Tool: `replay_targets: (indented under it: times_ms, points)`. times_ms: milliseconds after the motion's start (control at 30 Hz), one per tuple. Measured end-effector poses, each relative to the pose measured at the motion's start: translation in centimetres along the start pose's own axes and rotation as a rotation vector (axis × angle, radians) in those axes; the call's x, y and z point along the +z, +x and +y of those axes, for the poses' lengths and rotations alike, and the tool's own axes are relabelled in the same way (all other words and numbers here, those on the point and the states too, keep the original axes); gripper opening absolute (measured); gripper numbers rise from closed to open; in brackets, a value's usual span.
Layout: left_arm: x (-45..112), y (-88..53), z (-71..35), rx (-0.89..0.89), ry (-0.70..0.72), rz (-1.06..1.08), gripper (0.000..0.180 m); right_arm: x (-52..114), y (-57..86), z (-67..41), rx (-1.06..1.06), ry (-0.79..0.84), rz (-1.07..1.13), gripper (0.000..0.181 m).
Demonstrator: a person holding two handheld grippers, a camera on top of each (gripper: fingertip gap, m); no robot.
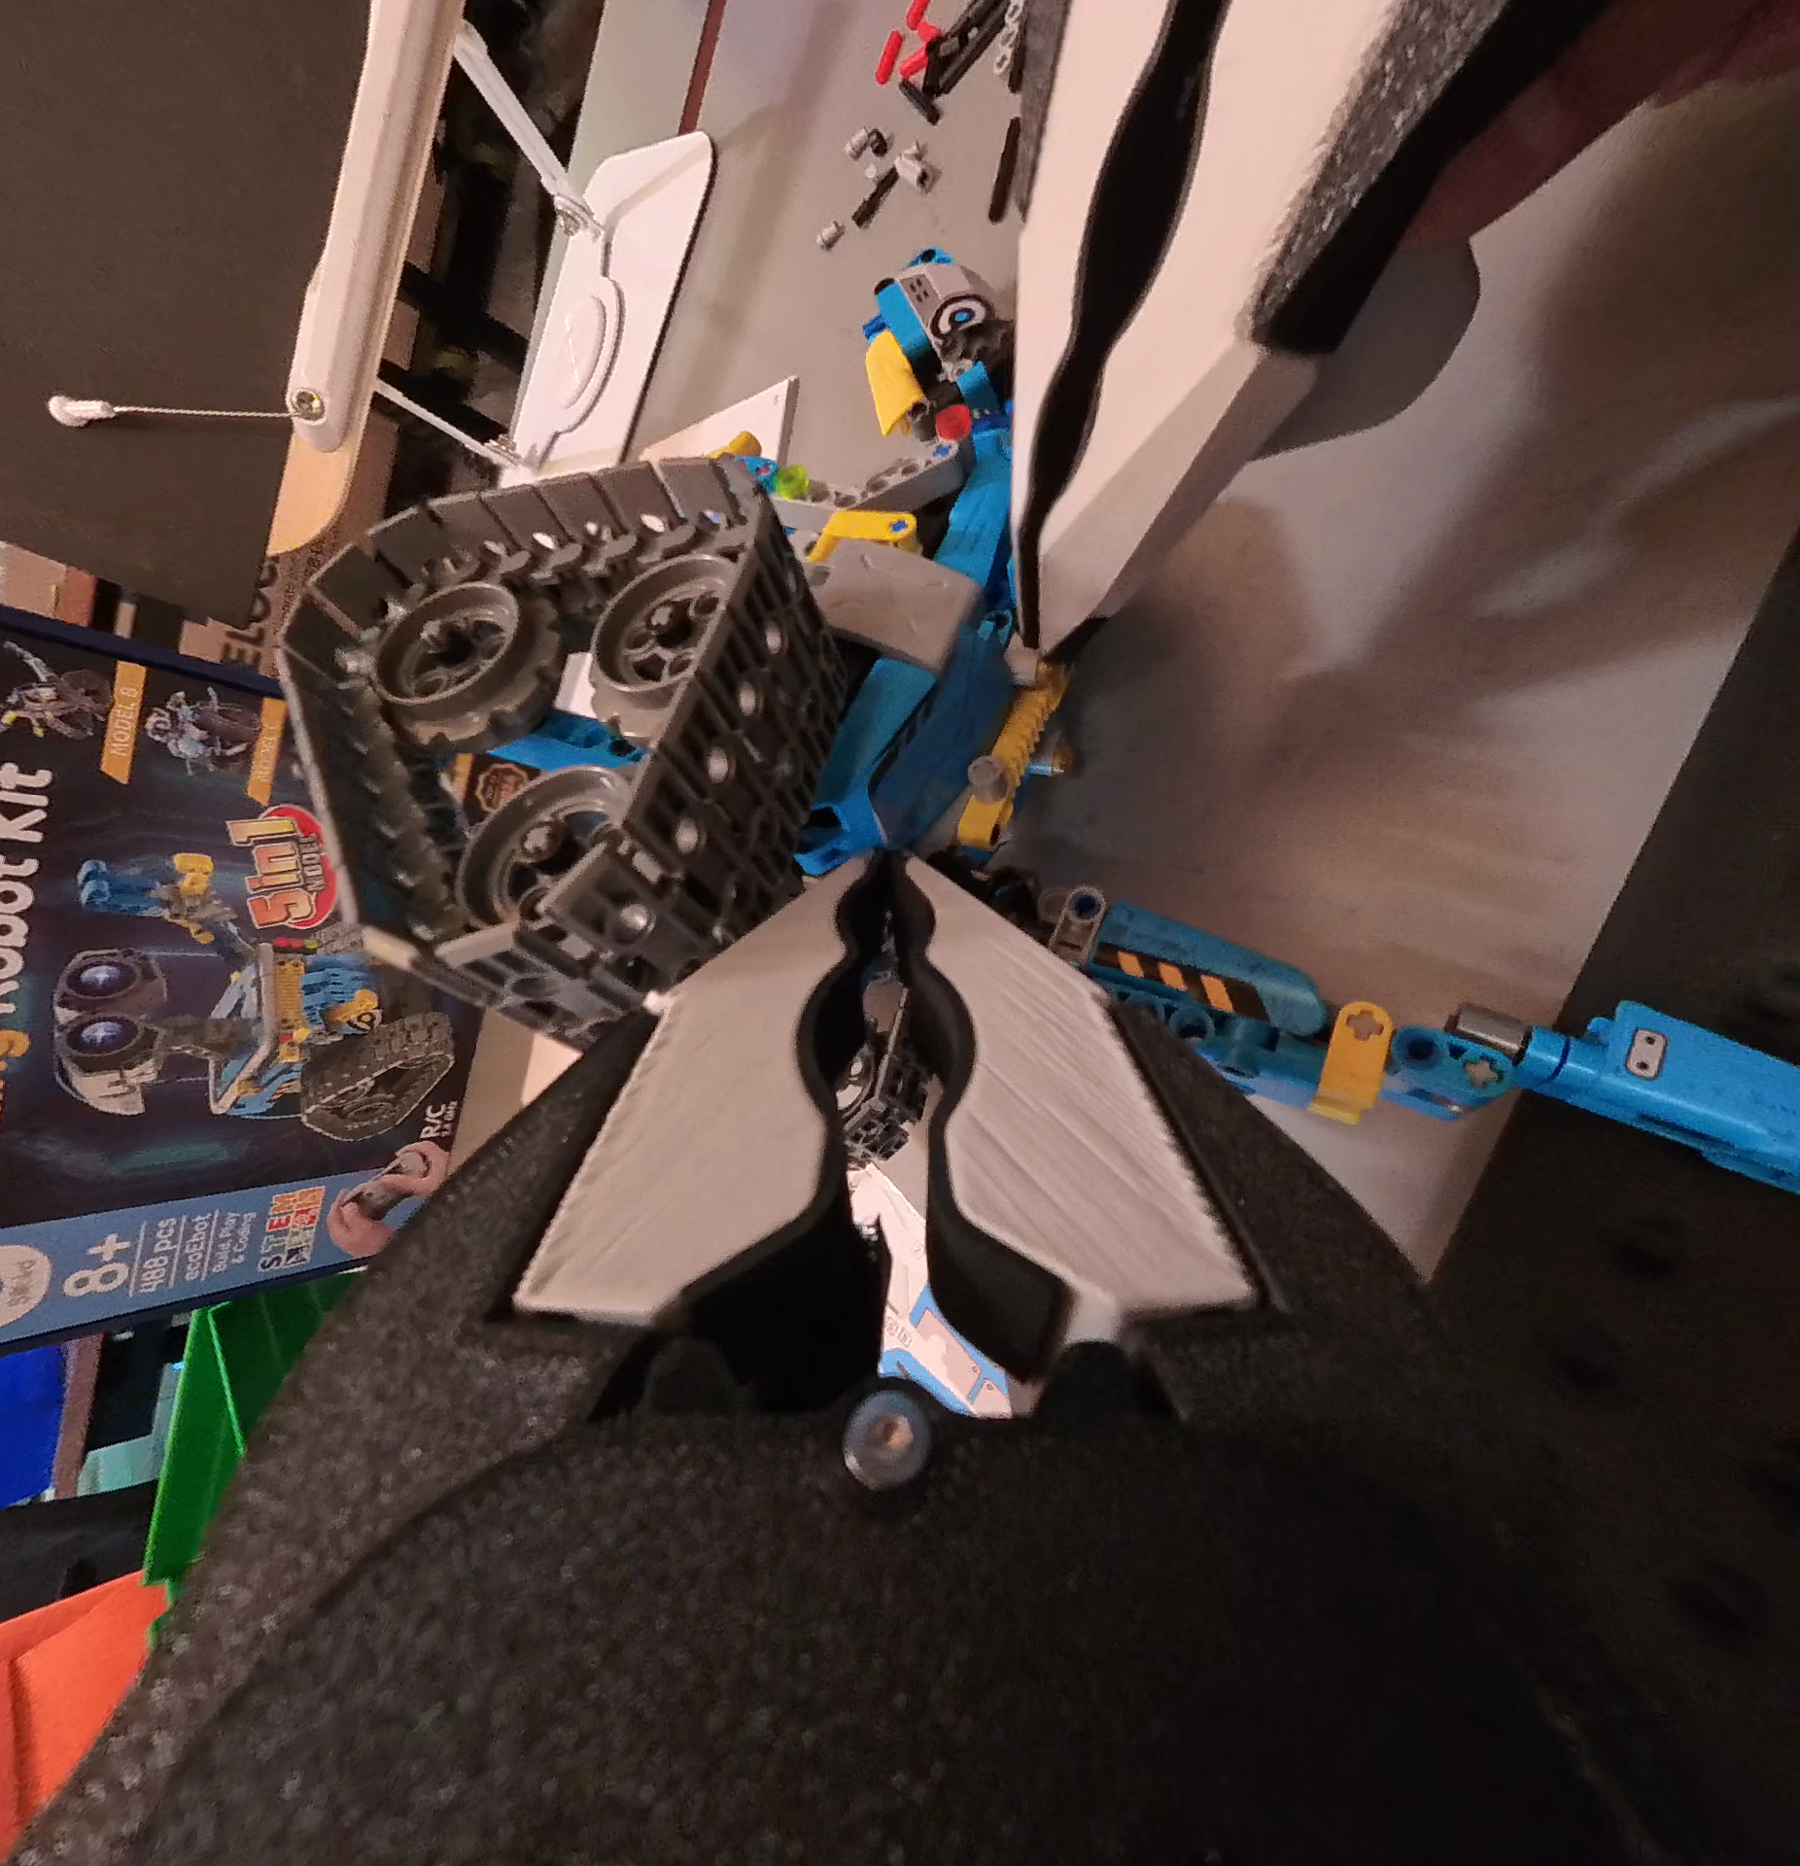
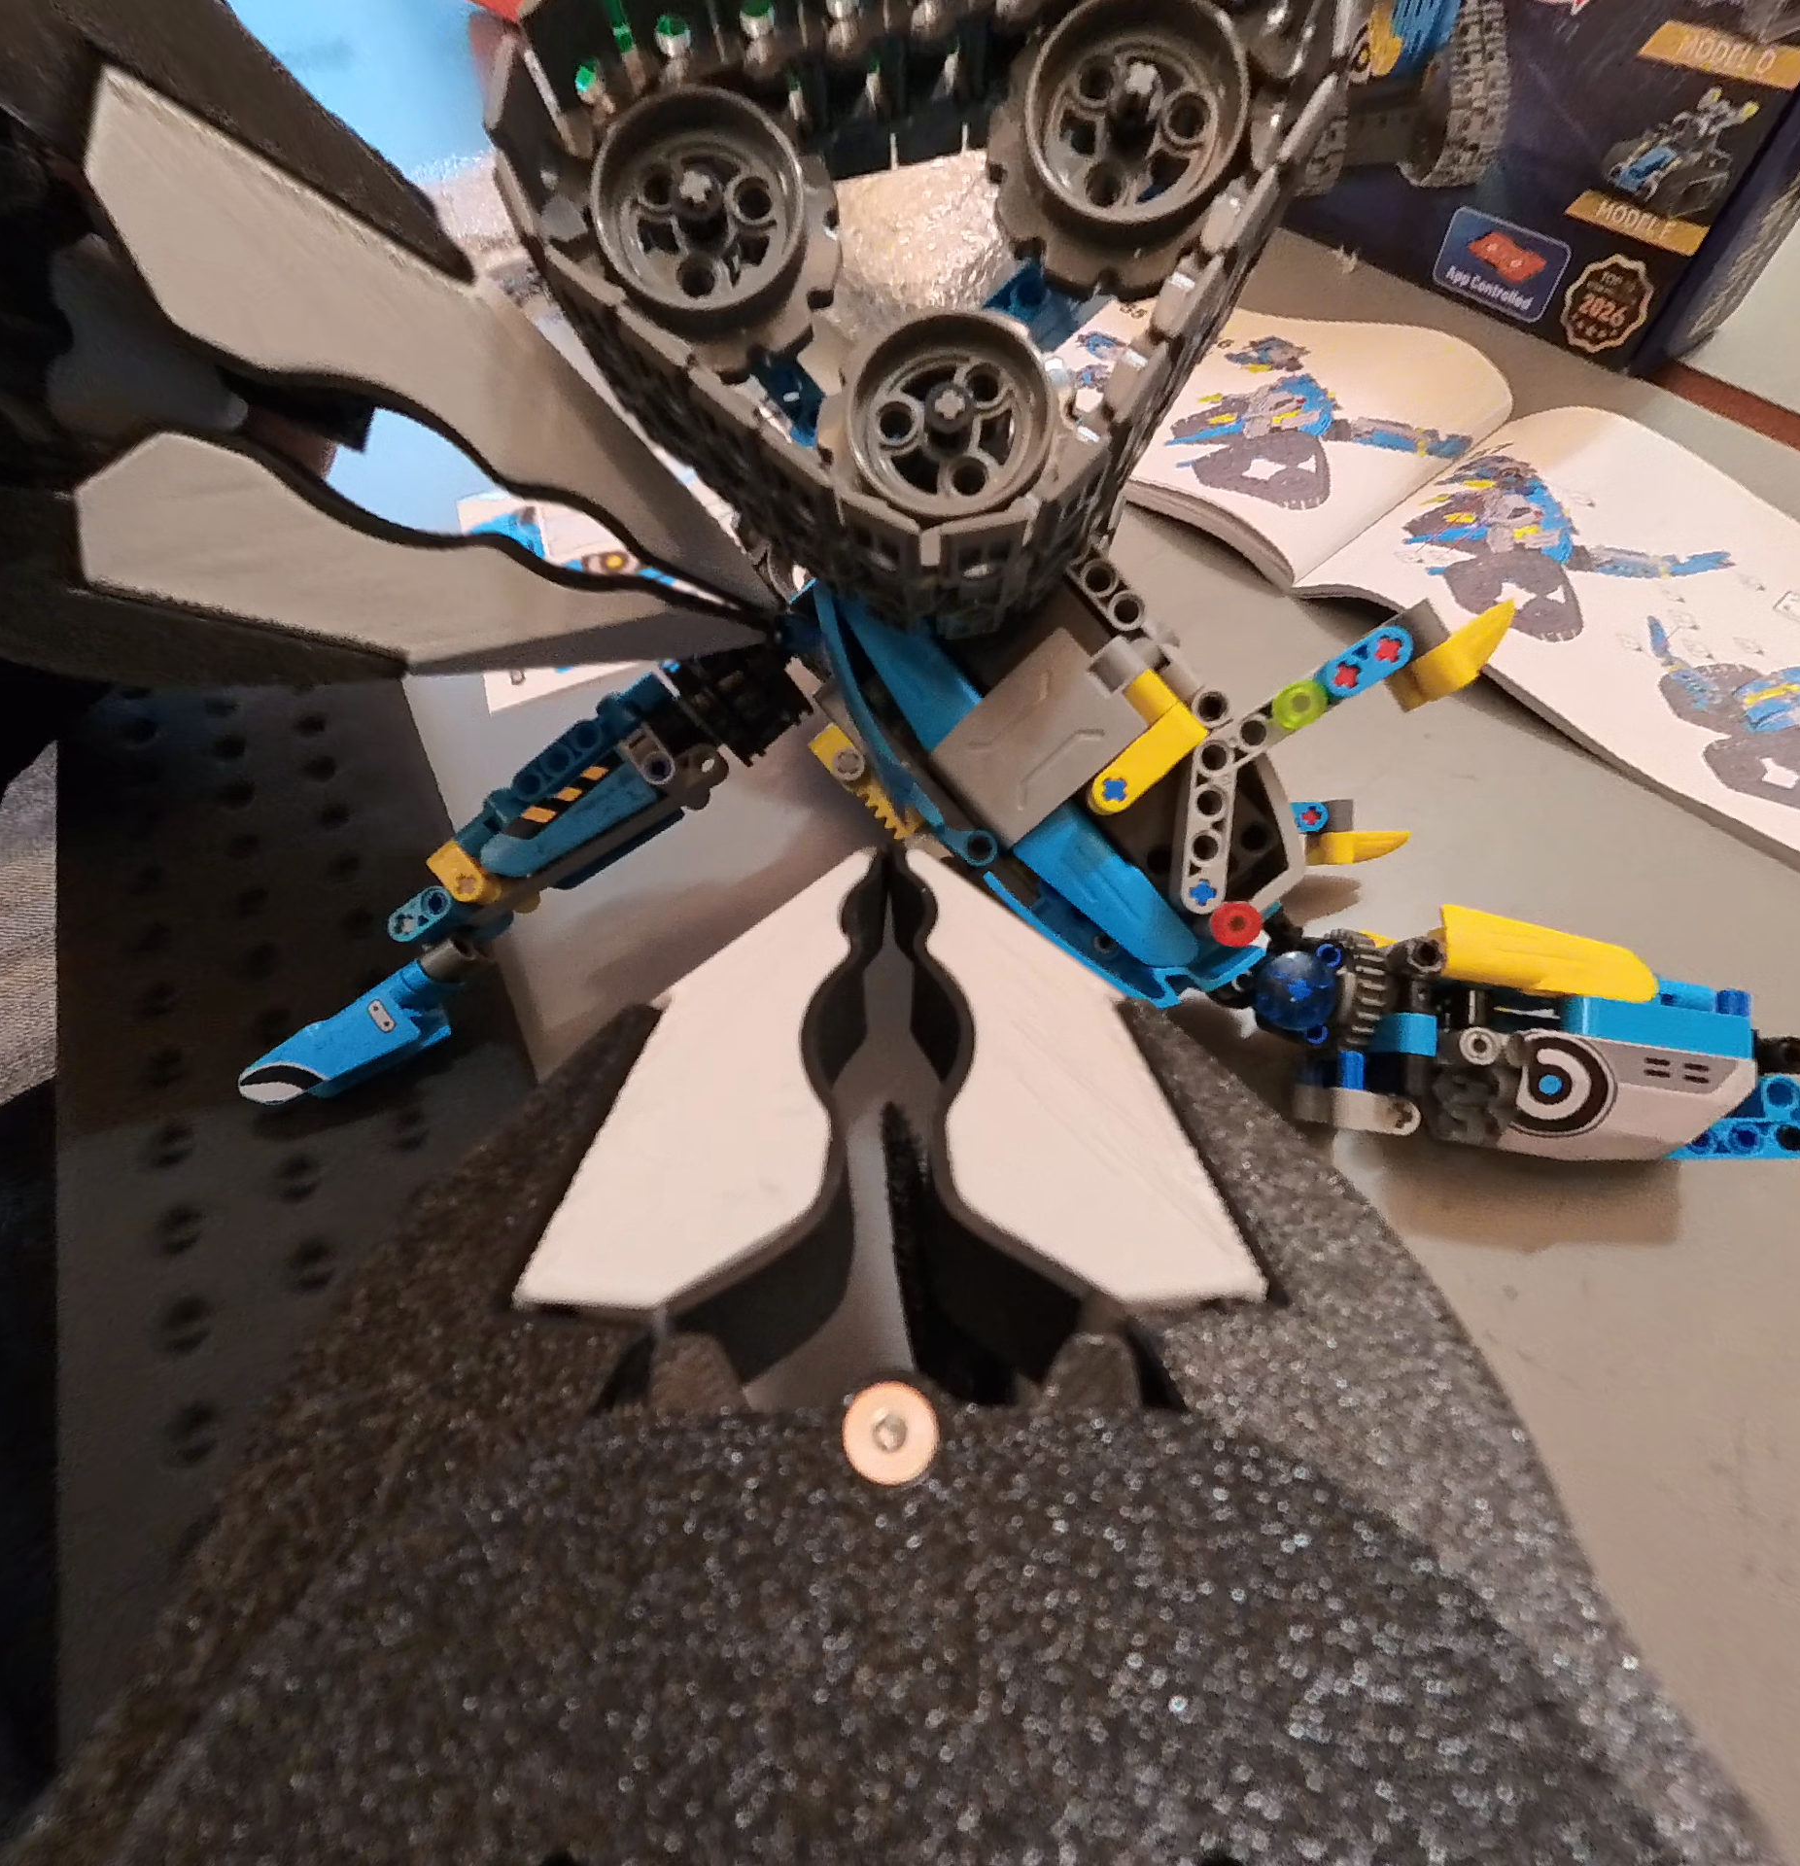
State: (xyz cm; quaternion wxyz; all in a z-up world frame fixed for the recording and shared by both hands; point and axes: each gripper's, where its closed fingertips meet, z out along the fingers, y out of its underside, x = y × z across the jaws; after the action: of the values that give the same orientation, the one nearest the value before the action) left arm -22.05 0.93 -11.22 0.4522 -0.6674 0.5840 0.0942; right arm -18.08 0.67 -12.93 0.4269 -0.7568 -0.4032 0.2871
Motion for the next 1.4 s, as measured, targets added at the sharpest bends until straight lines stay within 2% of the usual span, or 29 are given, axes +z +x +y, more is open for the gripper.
replay_targets:
  times_ms: [133, 233, 467, 1400]
  points:
    - [-0.2, 0.1, -0.3, 0.001, 0.01, 0.004, 0.0, -0.8, 0.2, -1.2, -0.059, 0.067, 0.032, 0.001]
    - [-0.2, 0.3, -0.5, 0.002, 0.016, 0.007, 0.0, -0.9, -0.7, -1.9, -0.156, 0.11, 0.02, 0.017]
    - [-0.1, 0.3, -0.7, 0.001, 0.019, 0.006, 0.0, 0.1, -0.3, -0.9, -0.298, 0.052, 0.103, 0.018]
    - [0.2, -0.3, -0.5, -0.016, 0.023, -0.005, 0.0, 0.4, 0.8, -1.2, -0.326, 0.05, 0.168, 0.015]
